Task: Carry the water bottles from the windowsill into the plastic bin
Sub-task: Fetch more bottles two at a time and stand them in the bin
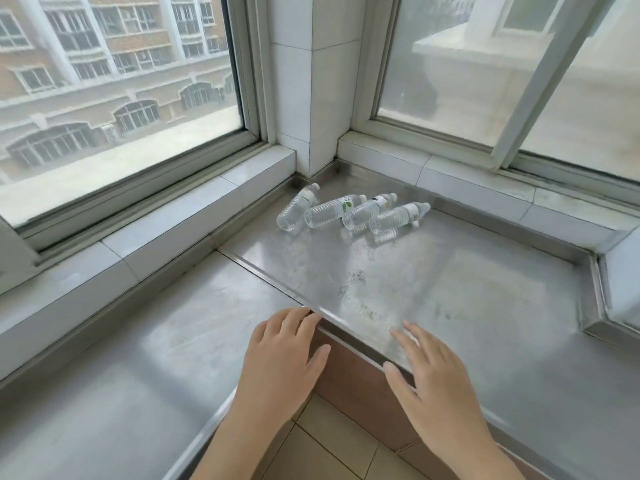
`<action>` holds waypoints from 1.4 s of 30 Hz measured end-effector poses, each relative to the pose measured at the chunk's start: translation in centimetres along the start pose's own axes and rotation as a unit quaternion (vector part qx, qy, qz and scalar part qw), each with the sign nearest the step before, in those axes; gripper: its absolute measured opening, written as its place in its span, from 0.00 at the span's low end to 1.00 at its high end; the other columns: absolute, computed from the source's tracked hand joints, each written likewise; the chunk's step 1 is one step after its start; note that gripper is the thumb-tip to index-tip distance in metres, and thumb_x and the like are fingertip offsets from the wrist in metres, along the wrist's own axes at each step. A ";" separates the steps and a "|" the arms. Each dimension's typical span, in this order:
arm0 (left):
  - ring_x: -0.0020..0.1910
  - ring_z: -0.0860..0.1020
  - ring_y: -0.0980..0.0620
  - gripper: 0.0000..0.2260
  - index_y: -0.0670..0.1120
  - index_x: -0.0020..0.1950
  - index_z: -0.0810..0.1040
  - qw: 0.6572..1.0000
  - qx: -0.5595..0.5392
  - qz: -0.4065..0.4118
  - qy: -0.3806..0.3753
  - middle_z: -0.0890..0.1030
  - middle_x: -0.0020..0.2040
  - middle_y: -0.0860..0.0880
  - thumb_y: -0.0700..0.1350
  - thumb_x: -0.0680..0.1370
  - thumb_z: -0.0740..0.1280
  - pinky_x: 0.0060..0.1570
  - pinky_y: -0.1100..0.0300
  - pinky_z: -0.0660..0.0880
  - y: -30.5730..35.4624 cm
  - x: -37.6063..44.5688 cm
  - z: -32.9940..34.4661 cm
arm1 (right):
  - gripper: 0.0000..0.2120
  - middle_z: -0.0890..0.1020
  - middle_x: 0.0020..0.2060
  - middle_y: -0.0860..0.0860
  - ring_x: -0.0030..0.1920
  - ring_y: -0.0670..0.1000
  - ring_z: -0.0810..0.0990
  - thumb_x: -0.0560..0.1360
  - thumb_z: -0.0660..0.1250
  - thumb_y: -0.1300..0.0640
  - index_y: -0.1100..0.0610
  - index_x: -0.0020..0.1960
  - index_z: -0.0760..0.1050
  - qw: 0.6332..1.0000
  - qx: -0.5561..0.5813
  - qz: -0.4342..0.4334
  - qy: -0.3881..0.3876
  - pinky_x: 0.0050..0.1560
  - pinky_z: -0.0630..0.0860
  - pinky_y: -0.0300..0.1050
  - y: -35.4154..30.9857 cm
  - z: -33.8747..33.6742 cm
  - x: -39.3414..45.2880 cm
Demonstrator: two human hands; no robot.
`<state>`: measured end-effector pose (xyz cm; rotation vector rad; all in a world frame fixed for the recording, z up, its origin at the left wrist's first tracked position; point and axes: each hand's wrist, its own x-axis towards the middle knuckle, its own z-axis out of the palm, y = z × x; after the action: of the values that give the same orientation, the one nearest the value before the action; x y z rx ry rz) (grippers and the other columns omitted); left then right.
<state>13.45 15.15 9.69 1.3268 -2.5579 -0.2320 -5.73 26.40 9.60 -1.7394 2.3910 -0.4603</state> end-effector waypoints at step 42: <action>0.55 0.79 0.41 0.45 0.59 0.81 0.47 0.965 0.023 0.100 -0.243 0.74 0.63 0.40 0.40 0.73 0.72 0.43 0.55 0.70 0.7 53.9 22.3 | 0.39 0.80 0.51 0.51 0.45 0.54 0.83 0.59 0.80 0.52 0.52 0.65 0.65 0.640 0.522 0.541 0.157 0.42 0.82 0.60 16.3 12.5 50.5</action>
<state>-23.45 -28.03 -3.54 1.1206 -3.0951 -0.5168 -32.71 -18.76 -4.57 0.3245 1.9969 -1.4926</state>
